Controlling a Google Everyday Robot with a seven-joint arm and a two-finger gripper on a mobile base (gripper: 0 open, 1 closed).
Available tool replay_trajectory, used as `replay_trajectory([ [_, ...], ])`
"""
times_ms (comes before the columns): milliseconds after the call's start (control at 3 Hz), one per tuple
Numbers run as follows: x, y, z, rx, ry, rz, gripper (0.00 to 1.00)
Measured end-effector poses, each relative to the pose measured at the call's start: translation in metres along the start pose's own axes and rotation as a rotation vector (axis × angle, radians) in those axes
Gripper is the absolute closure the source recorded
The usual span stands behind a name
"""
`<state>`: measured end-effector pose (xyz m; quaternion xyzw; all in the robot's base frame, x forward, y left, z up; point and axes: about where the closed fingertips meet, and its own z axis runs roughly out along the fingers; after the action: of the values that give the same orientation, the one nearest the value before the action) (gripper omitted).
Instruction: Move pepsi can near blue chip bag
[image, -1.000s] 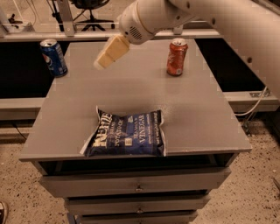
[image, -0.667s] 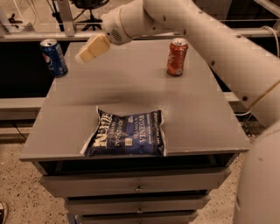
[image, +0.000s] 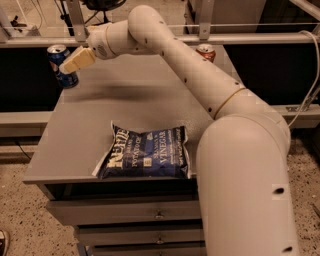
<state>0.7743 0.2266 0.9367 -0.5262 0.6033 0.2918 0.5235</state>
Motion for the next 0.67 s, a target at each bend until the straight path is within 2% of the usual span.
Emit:
replay_trajectory([
  [667,0.005,0.011,0.049,-0.086,0.057,-0.005,0.0],
])
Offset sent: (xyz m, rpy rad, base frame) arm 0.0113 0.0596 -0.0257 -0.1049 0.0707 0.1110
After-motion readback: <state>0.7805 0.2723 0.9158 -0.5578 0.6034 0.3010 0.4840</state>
